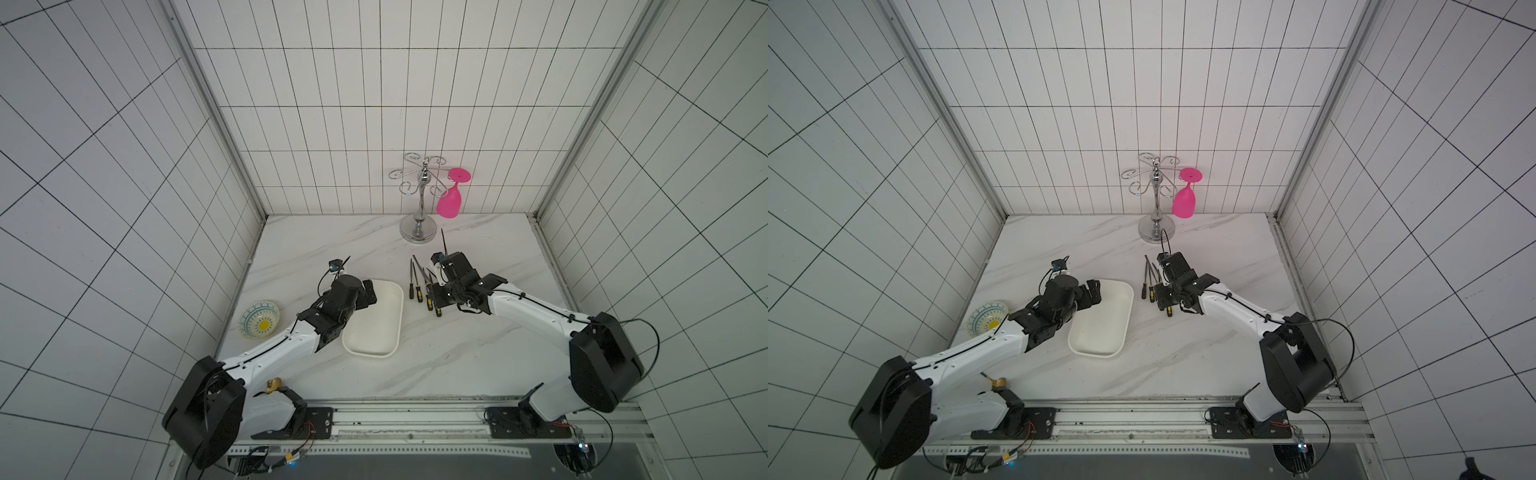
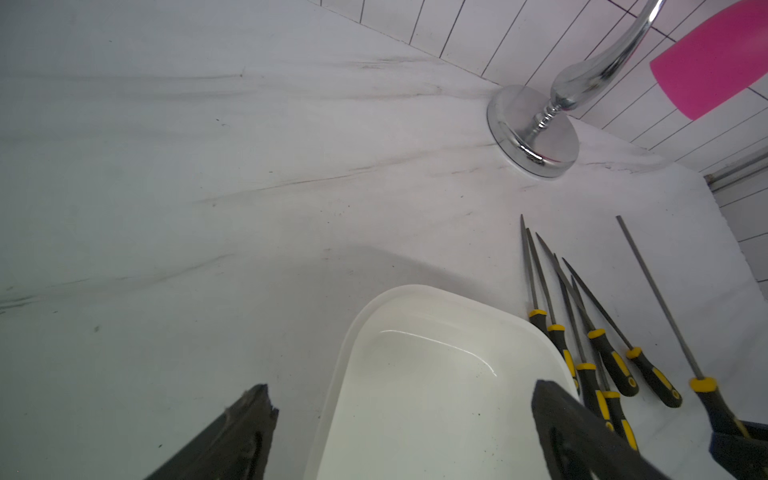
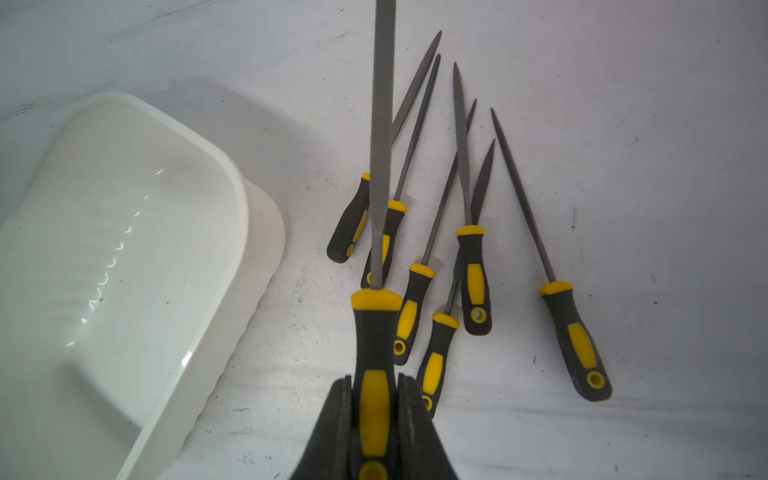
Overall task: Put the file tool into the storage box
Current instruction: Pick up the file tool from the center of the board.
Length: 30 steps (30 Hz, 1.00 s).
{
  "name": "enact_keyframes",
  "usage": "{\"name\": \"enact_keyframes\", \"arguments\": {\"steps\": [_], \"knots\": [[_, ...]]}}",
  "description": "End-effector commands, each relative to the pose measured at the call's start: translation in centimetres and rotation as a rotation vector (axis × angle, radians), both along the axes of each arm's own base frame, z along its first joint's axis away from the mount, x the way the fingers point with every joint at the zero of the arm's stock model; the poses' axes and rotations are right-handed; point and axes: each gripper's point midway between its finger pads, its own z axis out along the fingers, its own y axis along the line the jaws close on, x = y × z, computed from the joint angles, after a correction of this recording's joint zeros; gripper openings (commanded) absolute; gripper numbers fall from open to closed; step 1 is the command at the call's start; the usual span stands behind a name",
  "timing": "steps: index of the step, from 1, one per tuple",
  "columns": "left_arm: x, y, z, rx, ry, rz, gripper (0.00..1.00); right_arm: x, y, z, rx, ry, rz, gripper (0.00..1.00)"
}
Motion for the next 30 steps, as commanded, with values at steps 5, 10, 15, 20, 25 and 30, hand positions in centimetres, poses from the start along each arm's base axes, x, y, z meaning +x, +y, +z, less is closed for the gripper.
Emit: {"name": "enact_keyframes", "arguments": {"steps": [5, 10, 15, 20, 25, 30], "knots": [[1.5, -6.7, 3.1, -0.261, -0.059, -0.215, 0.99, -2.1, 4.2, 4.1, 0.217, 0.024, 0.122, 0.08], [2.1, -8.0, 3.4, -0.293, -0.069, -0.258, 0.99, -3.8, 5.9, 5.2, 0.226, -0.007, 0.219, 0.08], [2.9, -9.1, 3.6, -0.315, -0.073, -0.278, 0.99, -4.7, 6.8, 5.6, 0.204, -0.032, 0.267, 0.08], [3.3, -9.7, 3.6, -0.342, -0.068, -0.285, 0.99, -5.1, 7.5, 6.1, 0.195, -0.045, 0.301, 0.07], [3.4, -10.3, 3.4, -0.351, -0.053, -0.306, 0.76, -5.3, 7.6, 7.2, 0.202, -0.081, 0.311, 0.07], [3.2, -10.7, 2.8, -0.373, -0.024, -0.316, 0.00, -5.1, 7.1, 7.8, 0.201, -0.113, 0.292, 0.07]]}}
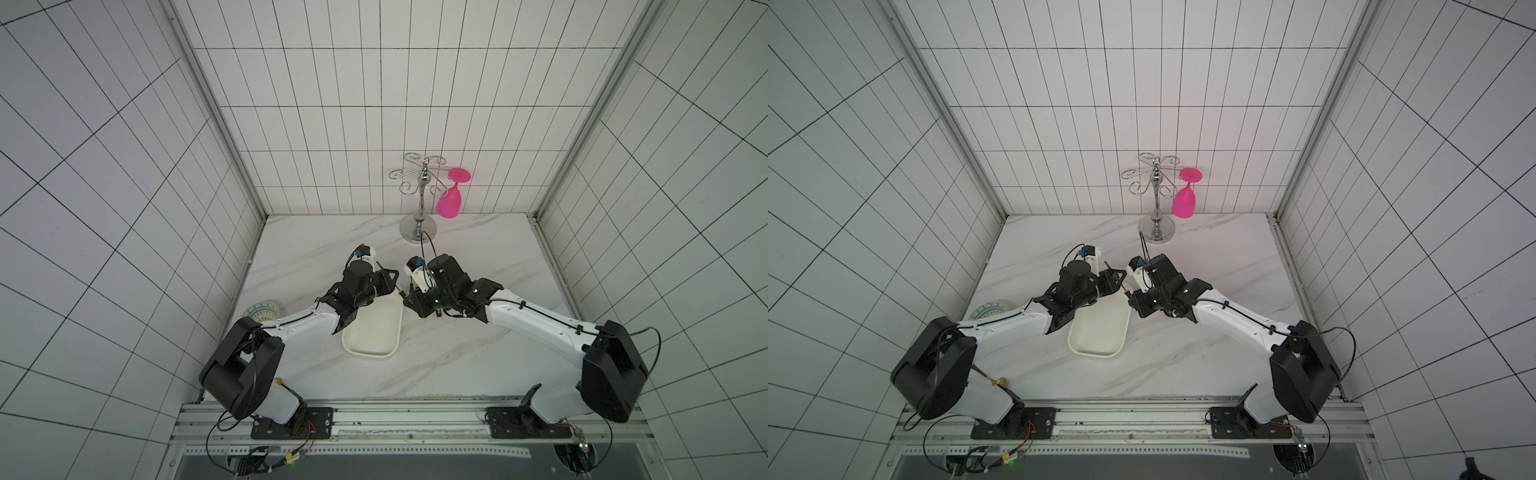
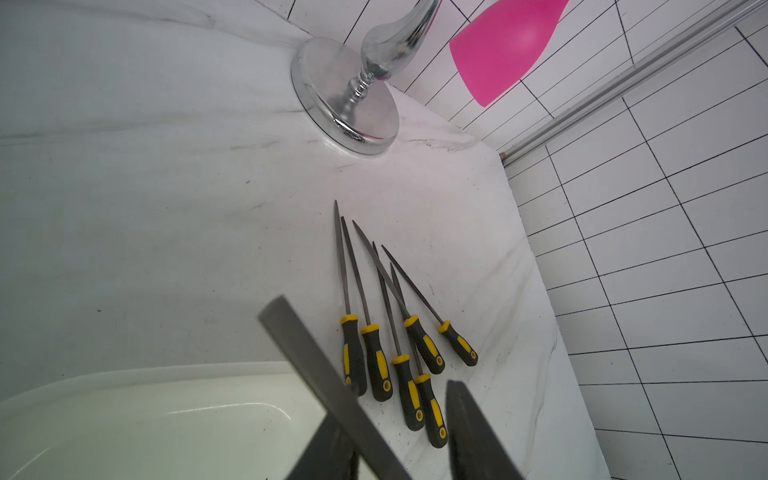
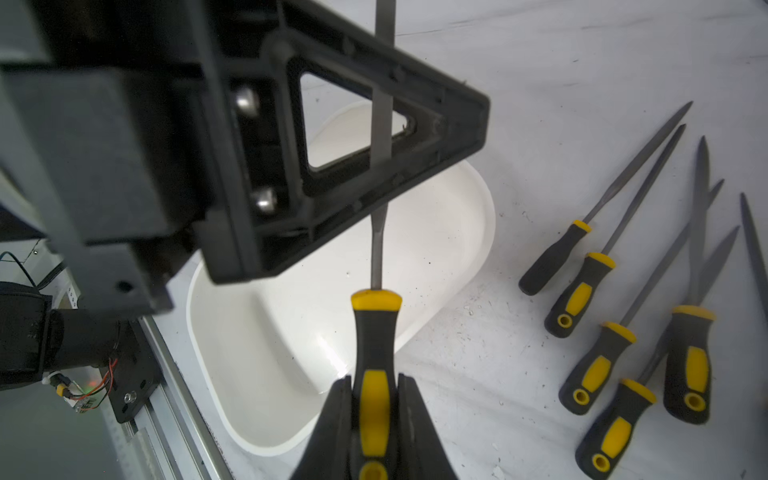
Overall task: Put the file tool into the storage box
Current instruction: Pick up the file tool from the center of the board, then place the file tool in the storage box.
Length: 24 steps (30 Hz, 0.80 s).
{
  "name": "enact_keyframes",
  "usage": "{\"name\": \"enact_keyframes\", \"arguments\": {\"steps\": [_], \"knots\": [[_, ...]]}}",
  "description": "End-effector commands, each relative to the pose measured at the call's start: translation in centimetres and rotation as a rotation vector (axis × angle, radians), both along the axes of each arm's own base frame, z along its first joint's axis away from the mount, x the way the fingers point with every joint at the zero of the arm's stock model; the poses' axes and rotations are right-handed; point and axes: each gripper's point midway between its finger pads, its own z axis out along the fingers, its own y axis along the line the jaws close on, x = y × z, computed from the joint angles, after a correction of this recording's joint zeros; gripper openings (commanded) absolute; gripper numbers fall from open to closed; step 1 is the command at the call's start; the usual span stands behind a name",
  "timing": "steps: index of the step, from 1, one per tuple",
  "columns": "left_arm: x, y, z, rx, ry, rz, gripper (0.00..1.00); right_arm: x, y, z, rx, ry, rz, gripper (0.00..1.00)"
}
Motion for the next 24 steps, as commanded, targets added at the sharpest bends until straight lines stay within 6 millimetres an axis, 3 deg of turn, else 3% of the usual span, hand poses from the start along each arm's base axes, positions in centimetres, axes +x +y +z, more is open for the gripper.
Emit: {"name": "enact_keyframes", "arguments": {"steps": [1, 5, 8, 11, 14, 18, 24], "knots": [[0.1, -0.4, 0.1, 0.013, -0.007, -0.024, 0.00, 0.5, 0.3, 3.1, 0.045, -0.081, -0.003, 0.07], [-0.5, 0.0, 0.3, 0.028, -0.004, -0.025, 0.00, 0.6, 0.3, 3.5, 0.049, -0.091, -0.008, 0.11], [-1.2, 0.6, 0.6, 0.055, -0.010, -0.034, 0.00, 1.2, -0.1, 3.7, 0.044, -0.108, -0.051, 0.41], [-2.4, 1.5, 0.4, 0.114, -0.004, -0.049, 0.00, 2.2, -1.0, 4.3, 0.046, -0.149, -0.124, 0.55], [-3.9, 2.7, -0.5, 0.187, 0.021, -0.068, 0.00, 3.0, -2.2, 4.5, 0.039, -0.188, -0.186, 0.61], [-6.2, 4.4, -2.3, 0.270, 0.069, -0.084, 0.00, 4.4, -4.3, 4.0, -0.007, -0.225, -0.274, 0.59], [-8.9, 5.3, -5.7, 0.306, 0.150, -0.107, 0.00, 5.2, -5.2, 2.8, -0.018, -0.198, -0.317, 0.58]]}}
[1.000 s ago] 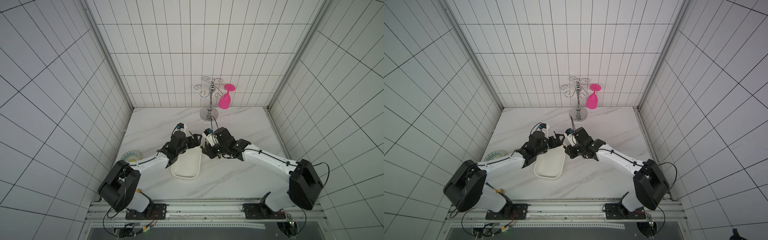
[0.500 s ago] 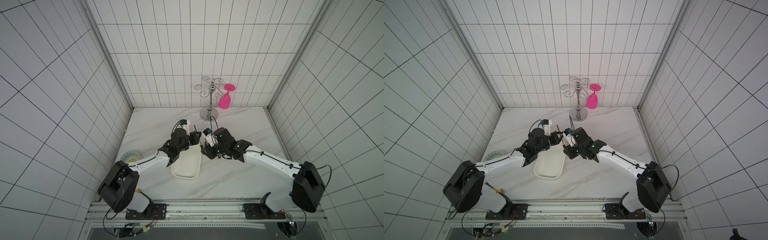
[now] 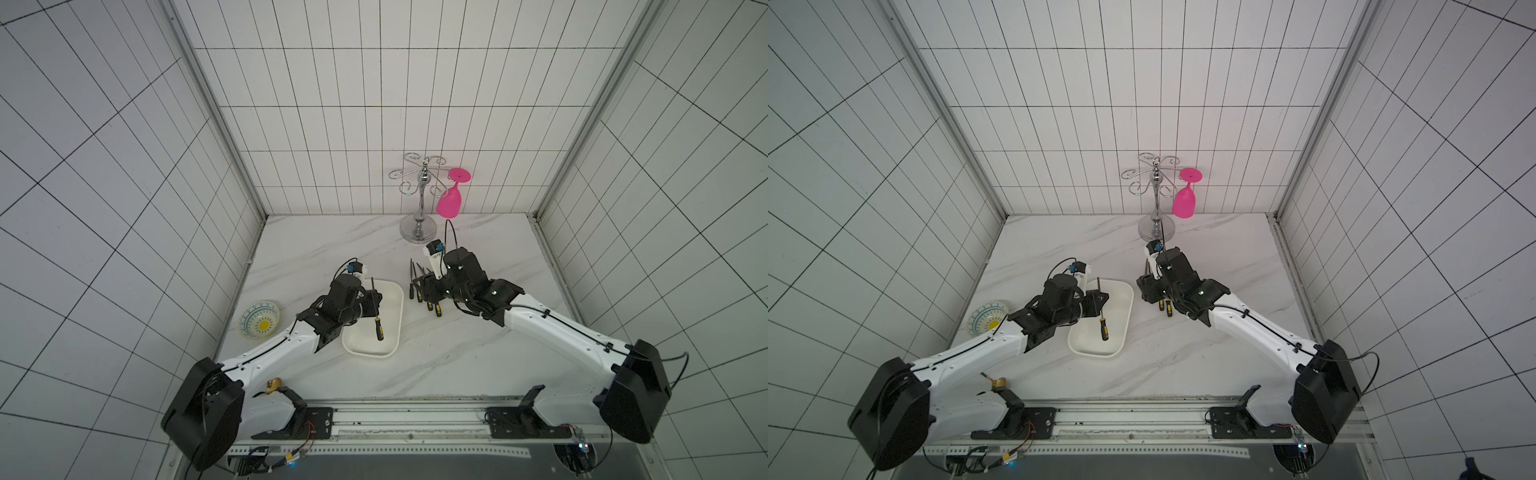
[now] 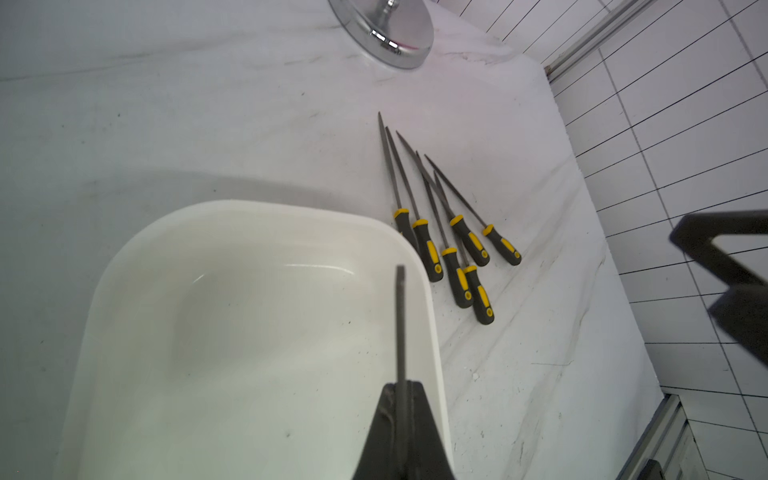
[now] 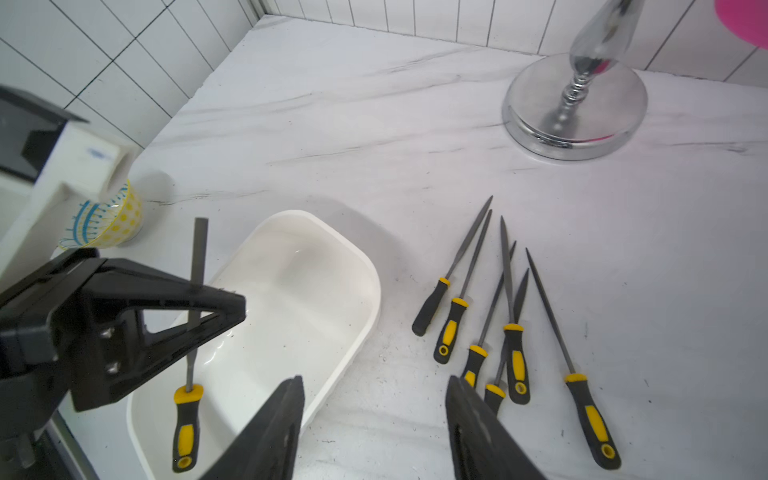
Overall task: Put the file tool into the storage box
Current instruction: Place the file tool in the storage box, then pick up the file tool from the center of the board.
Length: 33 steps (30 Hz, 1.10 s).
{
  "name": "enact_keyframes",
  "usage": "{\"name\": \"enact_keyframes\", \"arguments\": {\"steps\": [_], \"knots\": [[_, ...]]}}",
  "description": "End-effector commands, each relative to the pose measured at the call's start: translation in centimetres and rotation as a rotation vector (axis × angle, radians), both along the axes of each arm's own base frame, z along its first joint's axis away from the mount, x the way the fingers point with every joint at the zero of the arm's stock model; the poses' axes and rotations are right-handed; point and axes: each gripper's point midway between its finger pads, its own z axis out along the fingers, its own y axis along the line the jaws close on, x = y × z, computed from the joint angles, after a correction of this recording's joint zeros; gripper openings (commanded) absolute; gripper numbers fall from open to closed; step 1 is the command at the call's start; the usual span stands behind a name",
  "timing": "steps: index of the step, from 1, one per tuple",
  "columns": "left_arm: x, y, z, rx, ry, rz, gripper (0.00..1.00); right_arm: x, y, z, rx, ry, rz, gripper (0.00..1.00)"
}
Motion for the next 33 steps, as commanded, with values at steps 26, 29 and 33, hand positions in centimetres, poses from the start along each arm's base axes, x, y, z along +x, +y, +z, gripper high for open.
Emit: {"name": "enact_keyframes", "arguments": {"steps": [26, 29, 33], "knots": [[2.4, -3.4, -3.6, 0.043, 0.092, -0.022, 0.37, 6.0, -13.2, -13.0, -0.294, 0.290, -0.473, 0.57], [2.4, -3.4, -3.3, 0.030, 0.085, -0.014, 0.38, 6.1, -13.0, -14.7, -0.324, 0.323, -0.458, 0.57], [2.4, -2.9, -3.1, 0.037, 0.071, 0.002, 0.38, 6.3, -12.7, -16.4, -0.360, 0.353, -0.435, 0.56]]}}
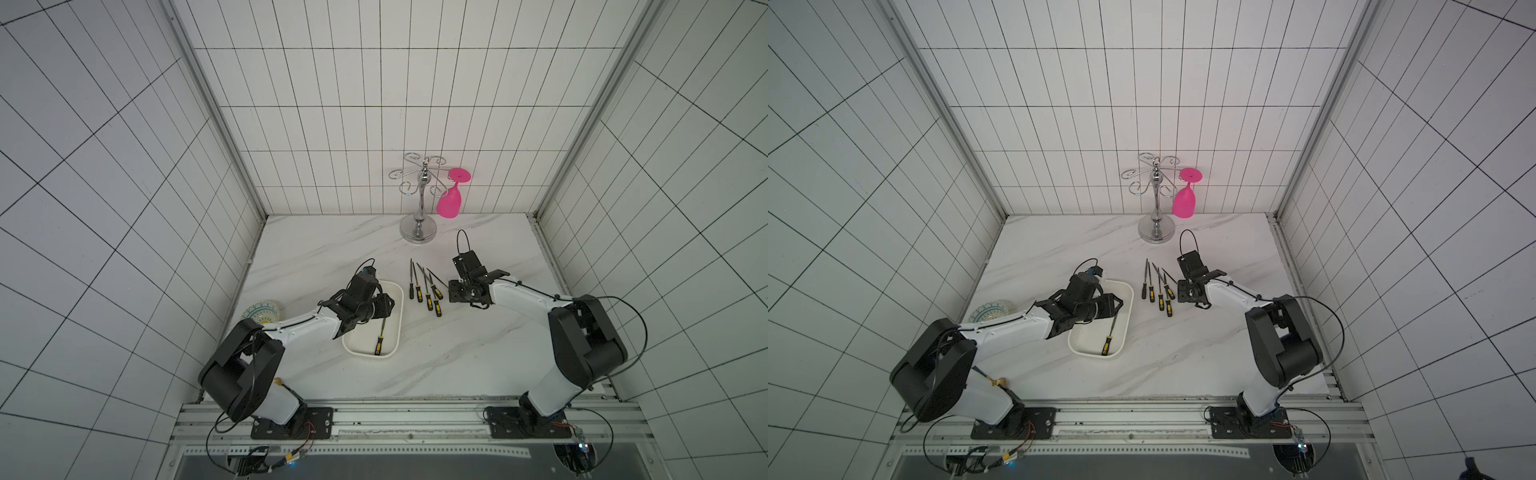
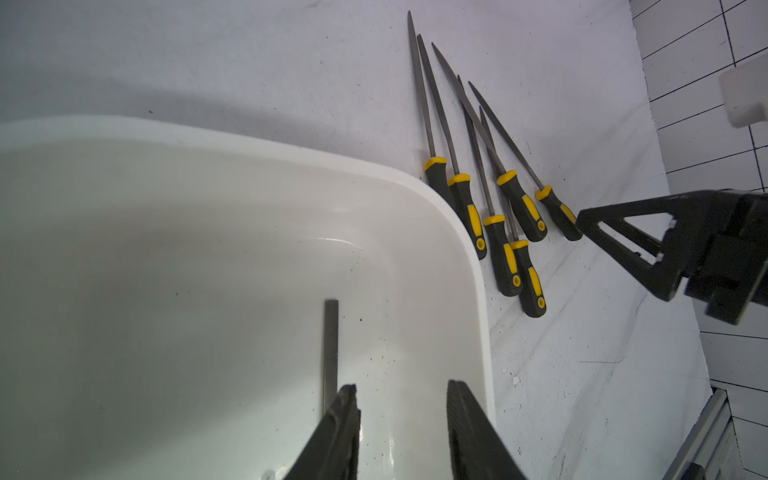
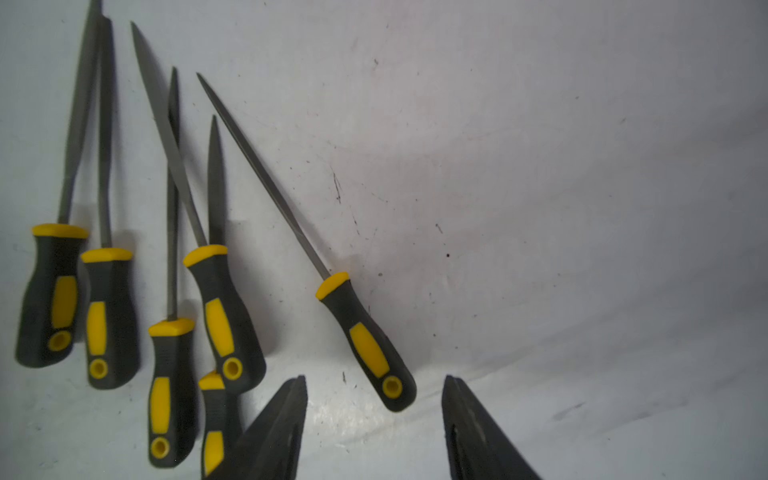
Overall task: Put the file tool into the storage box
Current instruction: Pick up the file tool from the center of the board.
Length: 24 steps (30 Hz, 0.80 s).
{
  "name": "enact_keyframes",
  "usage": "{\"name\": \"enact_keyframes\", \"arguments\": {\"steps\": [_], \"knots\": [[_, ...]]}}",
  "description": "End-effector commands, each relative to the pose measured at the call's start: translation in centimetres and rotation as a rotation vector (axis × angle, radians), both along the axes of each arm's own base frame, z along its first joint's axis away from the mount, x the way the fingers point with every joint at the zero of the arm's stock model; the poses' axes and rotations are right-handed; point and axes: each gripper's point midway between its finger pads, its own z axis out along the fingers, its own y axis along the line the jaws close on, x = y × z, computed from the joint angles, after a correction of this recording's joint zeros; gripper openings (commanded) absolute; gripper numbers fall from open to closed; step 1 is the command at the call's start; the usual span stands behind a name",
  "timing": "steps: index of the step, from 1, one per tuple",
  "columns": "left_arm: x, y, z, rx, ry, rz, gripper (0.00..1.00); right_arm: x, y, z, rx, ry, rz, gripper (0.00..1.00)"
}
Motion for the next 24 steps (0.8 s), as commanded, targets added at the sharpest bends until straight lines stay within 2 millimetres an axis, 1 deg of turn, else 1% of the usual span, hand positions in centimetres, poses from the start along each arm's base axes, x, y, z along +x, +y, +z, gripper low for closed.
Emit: {"name": "enact_keyframes", "arguments": {"steps": [1, 5, 7, 10, 13, 15, 18, 20, 22, 24], "knots": [[0.6, 0.0, 1.4, -0.013, -0.054, 0.021, 0.38, 0.5, 0.0, -0.6, -0.030, 0.022, 0.011, 0.56], [0.5, 0.4, 1.6, -0.009, -0.063, 0.035, 0.38, 0.8, -0.3, -2.2, -0.058, 0.041, 0.010, 0.53], [0.5, 0.6, 1.8, -0.009, -0.067, 0.042, 0.39, 0.7, -0.2, -3.0, -0.055, 0.056, 0.013, 0.48], [0.6, 0.7, 2.1, -0.011, -0.076, 0.046, 0.39, 0.4, 0.1, -4.0, -0.040, 0.076, 0.013, 0.39], [0.8, 0.8, 2.7, -0.014, -0.094, 0.056, 0.50, 0.1, 0.1, -4.5, -0.035, 0.085, 0.014, 0.23], [1.0, 0.9, 3.2, -0.015, -0.109, 0.067, 0.54, -0.1, 0.1, -4.5, -0.028, 0.090, 0.015, 0.12], [1.2, 1.1, 3.7, -0.017, -0.123, 0.083, 0.55, -0.5, 0.6, -4.0, 0.009, 0.097, 0.024, 0.01], [1.4, 1.1, 4.1, -0.023, -0.132, 0.085, 0.59, -0.8, 1.2, -3.0, 0.054, 0.094, 0.034, 0.00], [1.5, 1.0, 4.4, -0.032, -0.137, 0.085, 0.62, -1.2, 2.1, -1.5, 0.096, 0.080, 0.060, 0.00], [1.6, 0.8, 4.9, -0.052, -0.143, 0.087, 0.63, -1.6, 3.3, 0.9, 0.132, 0.047, 0.106, 0.00]]}}
